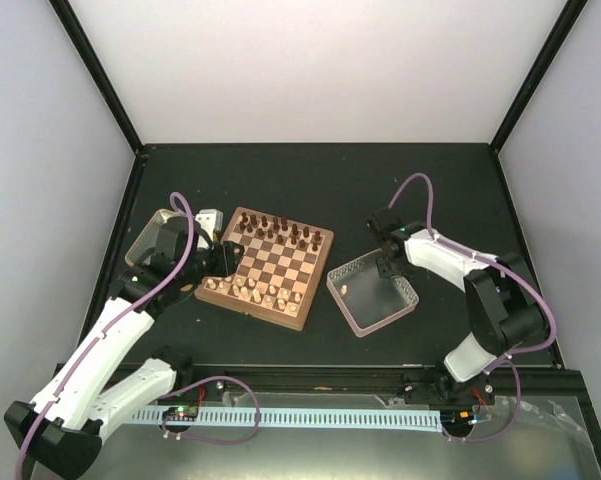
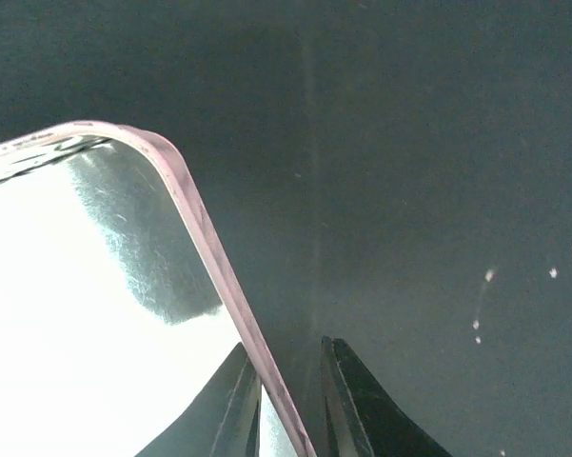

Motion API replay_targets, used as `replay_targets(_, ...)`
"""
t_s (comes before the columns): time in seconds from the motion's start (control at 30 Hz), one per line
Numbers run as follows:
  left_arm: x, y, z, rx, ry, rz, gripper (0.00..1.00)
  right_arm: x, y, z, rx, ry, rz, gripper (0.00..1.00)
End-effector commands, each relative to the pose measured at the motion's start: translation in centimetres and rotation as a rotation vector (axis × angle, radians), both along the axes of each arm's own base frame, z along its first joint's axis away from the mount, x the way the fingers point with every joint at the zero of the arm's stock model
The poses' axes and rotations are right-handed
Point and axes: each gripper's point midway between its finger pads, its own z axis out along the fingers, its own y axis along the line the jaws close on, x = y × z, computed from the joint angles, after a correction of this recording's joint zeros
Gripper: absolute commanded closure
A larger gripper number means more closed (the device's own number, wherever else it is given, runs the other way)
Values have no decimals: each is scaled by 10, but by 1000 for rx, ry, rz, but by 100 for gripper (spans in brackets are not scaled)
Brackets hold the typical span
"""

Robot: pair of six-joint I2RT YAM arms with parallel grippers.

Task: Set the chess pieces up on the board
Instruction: Adjust the storage box at the center of the board, then pick up the chess piece from the storage box.

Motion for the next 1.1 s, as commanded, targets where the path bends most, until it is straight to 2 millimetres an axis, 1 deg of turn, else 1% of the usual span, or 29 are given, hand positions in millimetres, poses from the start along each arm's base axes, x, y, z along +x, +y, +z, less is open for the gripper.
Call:
replay_targets(0.0, 4, -4, 22, -33, -47, -15, 50, -12, -19, 3, 22, -37, -219, 81)
replay_targets(0.07, 5, -4, 23, -33, -47, -17, 50, -18, -22, 0, 34, -36, -262, 81)
replay_targets(0.13, 5, -5, 23, -36, -46, -18, 50, -21, -25, 2, 33, -44, -297, 80)
replay_targets(0.17, 5, -5, 22, -36, -44, -19, 50, -20, -26, 5, 34, -53, -308, 75)
replay_targets(0.23, 5, -5, 22, -37, -43, -20, 50, -14, -20, 21, 67, -95, -308, 71)
replay_targets(0.27, 5, -5, 21, -37, -42, -18, 50, -10, -15, 31, 92, -122, -299, 67)
replay_targets(0.37, 5, -4, 20, -37, -41, -10, 50, -4, 11, 64, 165, -191, -235, 57)
replay_targets(0.4, 6, -4, 20, -38, -41, -5, 49, -4, 23, 69, 196, -194, -203, 55)
replay_targets(0.47, 7, -3, 19, -41, -41, 5, 49, -7, 48, 72, 254, -179, -139, 53)
replay_targets(0.53, 8, -3, 19, -45, -40, 11, 49, -11, 70, 63, 290, -140, -84, 53)
replay_targets(0.63, 9, -3, 19, -55, -38, 23, 49, -18, 96, 45, 328, -78, -19, 58)
replay_targets(0.77, 11, -5, 23, -73, -41, 29, 49, -27, 121, 25, 397, -15, 52, 63)
replay_targets(0.9, 14, -7, 25, -98, -39, 42, 49, -37, 134, 13, 440, 24, 113, 62)
replay_targets(1.07, 18, -10, 25, -119, -16, 55, 49, -42, 138, -5, 419, 59, 157, 62)
